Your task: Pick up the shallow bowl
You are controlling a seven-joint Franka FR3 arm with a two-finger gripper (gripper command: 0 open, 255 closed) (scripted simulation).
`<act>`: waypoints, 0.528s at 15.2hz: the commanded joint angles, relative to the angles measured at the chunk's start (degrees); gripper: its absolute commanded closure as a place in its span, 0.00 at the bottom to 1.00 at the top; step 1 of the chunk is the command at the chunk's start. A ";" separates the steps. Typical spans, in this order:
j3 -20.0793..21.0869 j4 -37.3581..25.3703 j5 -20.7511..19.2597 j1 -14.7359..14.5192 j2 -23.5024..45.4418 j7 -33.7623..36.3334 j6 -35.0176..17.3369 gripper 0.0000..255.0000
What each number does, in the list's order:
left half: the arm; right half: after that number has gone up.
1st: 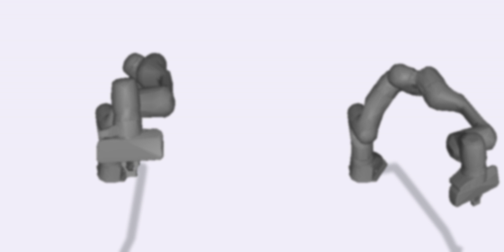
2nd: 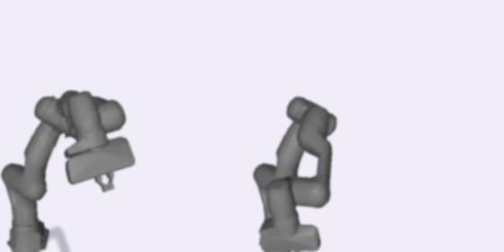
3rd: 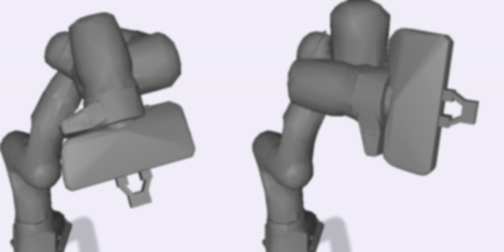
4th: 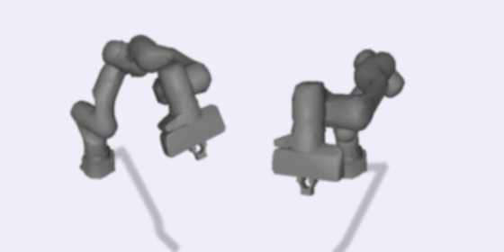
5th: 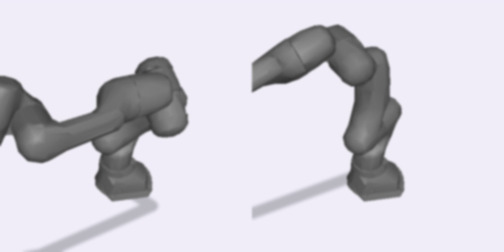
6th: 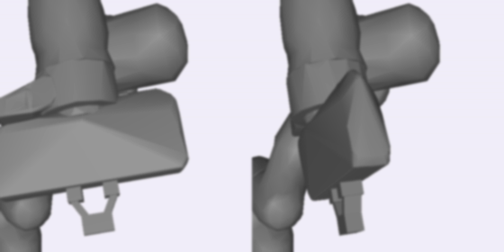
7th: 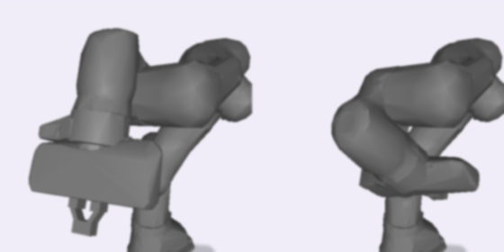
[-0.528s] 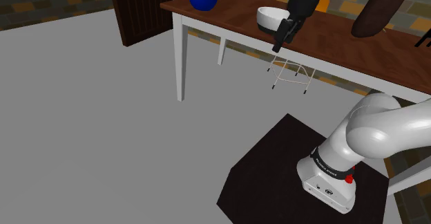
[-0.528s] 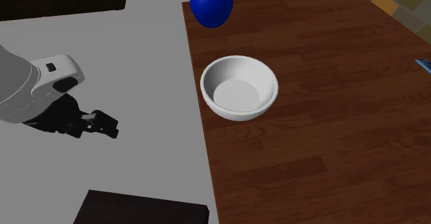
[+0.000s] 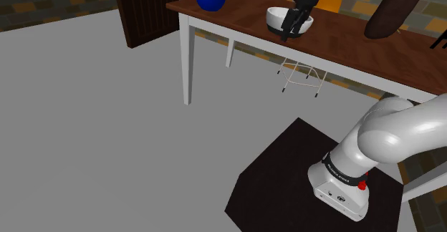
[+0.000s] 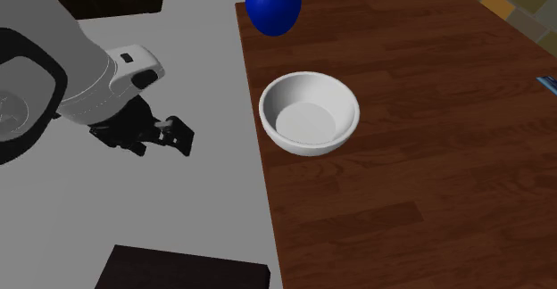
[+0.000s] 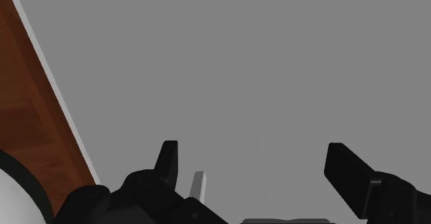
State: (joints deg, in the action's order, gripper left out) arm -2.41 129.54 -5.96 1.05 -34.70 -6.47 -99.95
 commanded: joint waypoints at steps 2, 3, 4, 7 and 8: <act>-2.54 -4.34 -1.21 0.97 4.70 -3.15 -0.57 0.00; -3.34 -5.95 -1.49 1.24 6.38 -4.16 -0.73 0.00; -4.12 -7.62 -1.70 1.50 8.09 -5.18 -0.86 0.00; -6.41 -13.03 -2.02 2.22 13.39 -8.26 -1.01 0.00; -7.16 -14.97 -2.01 2.44 15.21 -9.30 -0.98 0.00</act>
State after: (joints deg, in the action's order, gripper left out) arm -8.73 117.28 -7.95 3.26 -21.74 -14.54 -101.26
